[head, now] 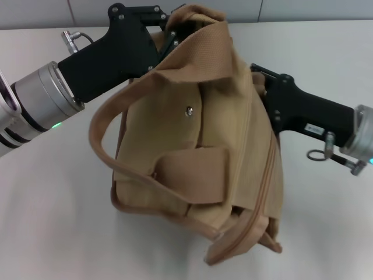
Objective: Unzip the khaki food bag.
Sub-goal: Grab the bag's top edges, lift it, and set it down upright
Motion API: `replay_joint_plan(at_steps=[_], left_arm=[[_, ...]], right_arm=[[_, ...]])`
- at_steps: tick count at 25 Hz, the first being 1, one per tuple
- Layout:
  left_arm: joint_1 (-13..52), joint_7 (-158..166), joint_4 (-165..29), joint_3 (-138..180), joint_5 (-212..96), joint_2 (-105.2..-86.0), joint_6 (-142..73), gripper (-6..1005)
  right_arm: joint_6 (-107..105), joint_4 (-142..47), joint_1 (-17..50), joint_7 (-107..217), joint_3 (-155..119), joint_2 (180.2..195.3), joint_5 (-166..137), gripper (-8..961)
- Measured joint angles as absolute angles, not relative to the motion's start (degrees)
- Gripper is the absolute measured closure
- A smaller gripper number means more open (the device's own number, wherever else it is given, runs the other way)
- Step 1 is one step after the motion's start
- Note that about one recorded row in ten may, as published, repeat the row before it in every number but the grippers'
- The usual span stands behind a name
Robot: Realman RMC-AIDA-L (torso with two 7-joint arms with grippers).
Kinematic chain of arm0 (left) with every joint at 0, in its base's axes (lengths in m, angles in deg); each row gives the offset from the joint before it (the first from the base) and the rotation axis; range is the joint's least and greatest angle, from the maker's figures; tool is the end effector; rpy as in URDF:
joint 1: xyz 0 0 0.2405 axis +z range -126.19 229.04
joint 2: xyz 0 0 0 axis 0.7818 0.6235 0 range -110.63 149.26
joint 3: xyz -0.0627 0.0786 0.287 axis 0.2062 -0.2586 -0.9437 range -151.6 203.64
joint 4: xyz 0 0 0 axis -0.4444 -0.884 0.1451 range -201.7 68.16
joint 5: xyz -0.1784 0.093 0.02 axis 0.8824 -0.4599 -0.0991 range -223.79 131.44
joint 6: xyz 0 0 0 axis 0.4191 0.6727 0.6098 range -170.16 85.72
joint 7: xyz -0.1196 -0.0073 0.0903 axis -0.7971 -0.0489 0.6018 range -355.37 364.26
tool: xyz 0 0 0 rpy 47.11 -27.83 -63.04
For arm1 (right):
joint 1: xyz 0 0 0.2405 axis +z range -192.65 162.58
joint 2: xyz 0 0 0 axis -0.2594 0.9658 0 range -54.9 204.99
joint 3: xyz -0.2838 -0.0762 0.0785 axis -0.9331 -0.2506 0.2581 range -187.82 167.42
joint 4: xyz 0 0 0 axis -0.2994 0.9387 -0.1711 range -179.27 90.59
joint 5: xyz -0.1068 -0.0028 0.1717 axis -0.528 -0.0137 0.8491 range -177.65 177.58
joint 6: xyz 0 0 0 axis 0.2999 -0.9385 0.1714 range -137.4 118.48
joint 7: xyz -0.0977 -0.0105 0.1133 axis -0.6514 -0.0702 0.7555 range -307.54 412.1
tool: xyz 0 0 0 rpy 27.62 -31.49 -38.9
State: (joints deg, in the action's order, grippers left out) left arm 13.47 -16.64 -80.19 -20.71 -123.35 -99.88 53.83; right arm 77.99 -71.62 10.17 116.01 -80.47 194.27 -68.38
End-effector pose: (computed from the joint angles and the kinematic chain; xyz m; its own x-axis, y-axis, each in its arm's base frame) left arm -0.2129 0.3622 -0.0399 0.5696 -0.5006 0.6518 0.0323 -0.7788 -0.6264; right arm 0.2524 0.3215 -0.0580 0.5768 -0.1783 -0.7972 -0.4051 -0.9099 -0.0896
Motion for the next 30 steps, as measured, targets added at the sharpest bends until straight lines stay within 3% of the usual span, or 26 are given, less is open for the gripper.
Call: replay_joint_plan(at_steps=[2, 12, 30], left_arm=[[13.41, -16.64, -80.14, -20.93, -122.69, -99.88, 53.79, 941], [13.41, -16.64, -79.91, -20.90, -121.88, -99.82, 53.62, 940], [13.17, -16.65, -80.14, -20.92, -121.92, -99.87, 53.62, 940]], right_arm=[[81.50, -71.06, 7.18, 115.13, -74.66, 194.41, -68.66, 115], [92.67, -65.12, 4.68, 111.60, -63.41, 194.29, -66.52, 141], [86.33, -65.57, 6.09, 100.17, -60.30, 194.39, -67.04, 188]])
